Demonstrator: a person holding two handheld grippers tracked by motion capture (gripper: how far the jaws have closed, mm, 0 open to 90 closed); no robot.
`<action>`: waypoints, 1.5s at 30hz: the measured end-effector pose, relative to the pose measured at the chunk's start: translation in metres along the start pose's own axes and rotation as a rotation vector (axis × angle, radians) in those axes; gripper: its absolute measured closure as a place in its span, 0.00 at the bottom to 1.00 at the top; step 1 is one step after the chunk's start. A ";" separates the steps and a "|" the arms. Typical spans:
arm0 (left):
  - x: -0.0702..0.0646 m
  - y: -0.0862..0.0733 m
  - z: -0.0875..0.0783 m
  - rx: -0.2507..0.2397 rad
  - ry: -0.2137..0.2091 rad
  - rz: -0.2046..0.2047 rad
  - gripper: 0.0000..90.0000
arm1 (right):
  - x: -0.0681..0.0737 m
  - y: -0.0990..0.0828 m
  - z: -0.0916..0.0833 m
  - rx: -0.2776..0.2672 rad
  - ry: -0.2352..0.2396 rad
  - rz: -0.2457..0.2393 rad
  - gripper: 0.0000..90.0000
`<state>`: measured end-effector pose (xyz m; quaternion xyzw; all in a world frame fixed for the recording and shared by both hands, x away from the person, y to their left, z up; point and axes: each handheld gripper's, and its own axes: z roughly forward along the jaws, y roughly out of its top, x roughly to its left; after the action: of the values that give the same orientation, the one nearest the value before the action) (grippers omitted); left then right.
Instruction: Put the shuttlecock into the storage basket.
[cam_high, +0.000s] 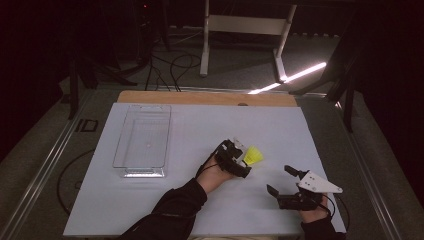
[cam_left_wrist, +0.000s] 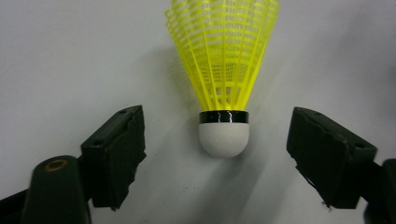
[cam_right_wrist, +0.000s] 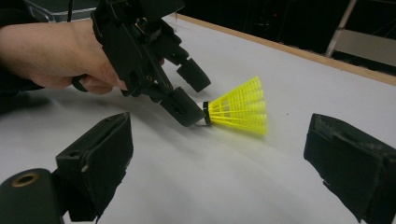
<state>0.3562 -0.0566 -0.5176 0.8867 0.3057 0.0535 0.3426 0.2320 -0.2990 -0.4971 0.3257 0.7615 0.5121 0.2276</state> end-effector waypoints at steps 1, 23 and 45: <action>0.000 0.000 0.000 0.002 0.000 0.003 0.27 | 0.000 0.000 0.000 0.001 0.002 0.001 0.09; -0.006 0.004 0.011 0.052 0.019 0.015 0.70 | 0.000 0.000 0.001 0.008 0.004 0.002 0.09; 0.004 0.021 -0.006 0.090 -0.045 0.031 0.73 | 0.000 0.000 0.001 0.007 -0.001 0.001 0.09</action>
<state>0.3680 -0.0624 -0.4999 0.9068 0.2864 0.0250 0.3083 0.2326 -0.2986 -0.4974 0.3270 0.7630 0.5095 0.2265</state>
